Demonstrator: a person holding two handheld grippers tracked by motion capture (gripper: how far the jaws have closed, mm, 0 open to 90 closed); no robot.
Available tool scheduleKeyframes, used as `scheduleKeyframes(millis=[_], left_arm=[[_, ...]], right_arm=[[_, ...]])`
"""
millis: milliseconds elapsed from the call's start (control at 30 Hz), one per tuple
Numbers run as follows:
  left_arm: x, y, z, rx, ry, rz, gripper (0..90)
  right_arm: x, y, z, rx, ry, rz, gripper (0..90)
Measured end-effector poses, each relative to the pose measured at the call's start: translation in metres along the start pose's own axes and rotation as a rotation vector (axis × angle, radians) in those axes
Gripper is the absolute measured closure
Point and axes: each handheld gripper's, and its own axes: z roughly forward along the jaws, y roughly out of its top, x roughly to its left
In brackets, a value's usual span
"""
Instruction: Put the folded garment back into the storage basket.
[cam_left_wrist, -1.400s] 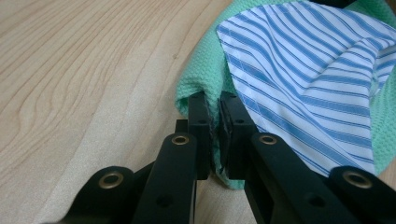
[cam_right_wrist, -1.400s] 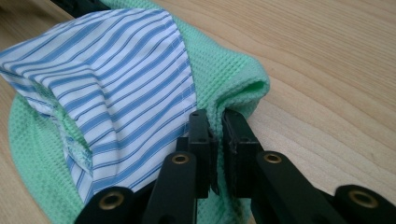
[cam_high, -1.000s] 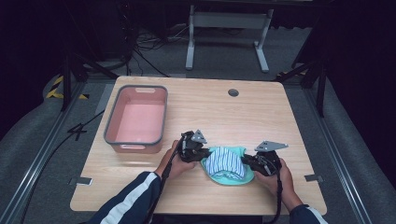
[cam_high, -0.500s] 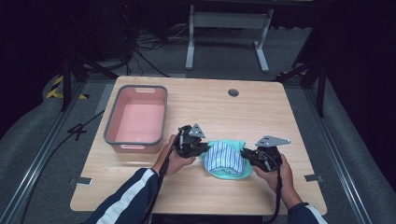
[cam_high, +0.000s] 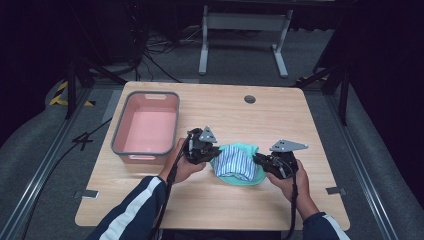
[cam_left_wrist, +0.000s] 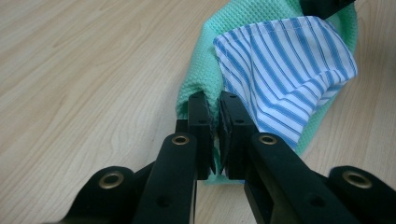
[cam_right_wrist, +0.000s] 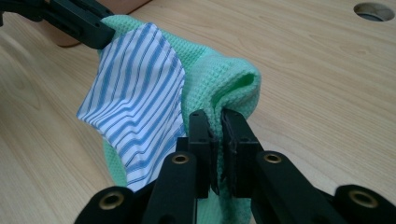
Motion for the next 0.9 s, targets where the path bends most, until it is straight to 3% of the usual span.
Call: scheduleKeyframes(millis=[300,533,900], left_arm=[[0.009,0.003,-0.016,-0.016,0.035,-0.01,84.5],[0.016,0.005,-0.03,-0.039,0.06,-0.027,84.5],[0.025,0.004,-0.058,-0.063,0.116,-0.029,84.5]], right_arm=[[0.008,0.013,0.005,0.019,0.008,-0.041,83.0],[0.014,0.028,0.006,-0.012,0.015,-0.044,83.1],[0.029,0.057,0.007,-0.038,0.031,-0.097,83.0]])
